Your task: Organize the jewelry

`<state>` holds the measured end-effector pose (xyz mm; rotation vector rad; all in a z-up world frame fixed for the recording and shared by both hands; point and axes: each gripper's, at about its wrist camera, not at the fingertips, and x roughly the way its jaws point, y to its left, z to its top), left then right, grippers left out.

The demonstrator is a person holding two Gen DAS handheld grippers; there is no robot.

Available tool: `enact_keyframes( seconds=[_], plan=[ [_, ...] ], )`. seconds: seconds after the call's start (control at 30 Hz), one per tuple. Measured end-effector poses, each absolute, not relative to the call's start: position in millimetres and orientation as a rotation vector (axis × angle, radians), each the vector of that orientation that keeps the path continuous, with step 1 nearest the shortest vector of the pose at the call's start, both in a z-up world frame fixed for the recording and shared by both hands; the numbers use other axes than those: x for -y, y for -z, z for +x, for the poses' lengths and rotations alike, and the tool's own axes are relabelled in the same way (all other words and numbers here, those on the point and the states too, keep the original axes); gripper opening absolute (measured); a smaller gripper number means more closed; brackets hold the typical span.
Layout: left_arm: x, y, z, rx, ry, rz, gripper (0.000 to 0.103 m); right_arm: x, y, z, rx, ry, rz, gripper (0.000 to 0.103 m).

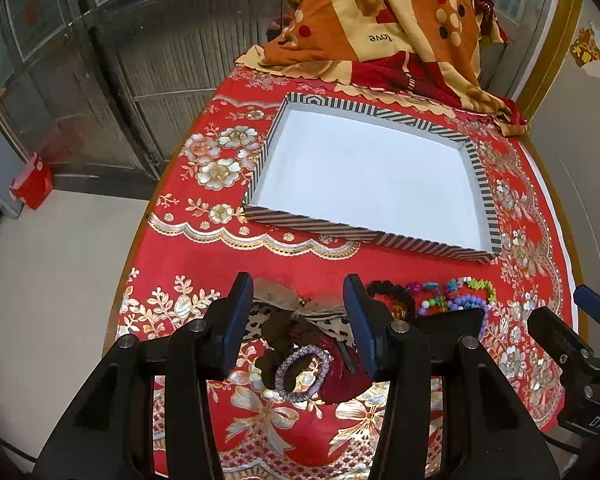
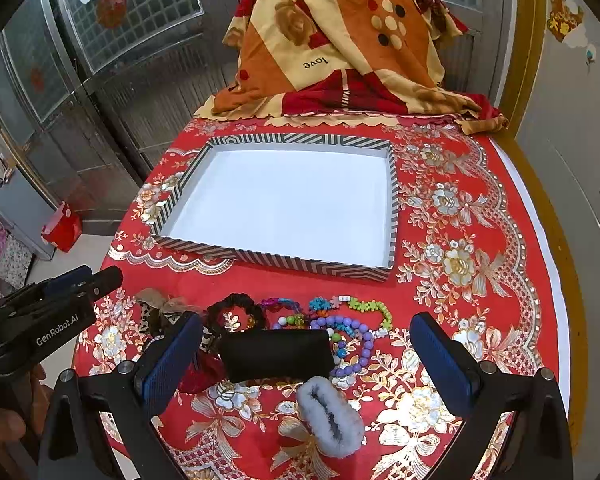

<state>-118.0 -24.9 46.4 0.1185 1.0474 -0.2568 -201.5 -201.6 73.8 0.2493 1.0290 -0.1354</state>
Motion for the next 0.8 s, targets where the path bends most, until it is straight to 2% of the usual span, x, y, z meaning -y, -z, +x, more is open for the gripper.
enact_keyframes(
  seconds=[0.43,0.8],
  plan=[
    [-10.4,-49.1,-108.4,-1.063,0.213,0.064,0.046,215.3,-70.8,-209.4,-1.032,0.141,0.275,0.103],
    [-36.8,-22.5,-97.5,-1.196,0.228,-0.045,0.046,233.9,-56.6,-215.7,-1.076,0.136,0.276,0.103]
  ],
)
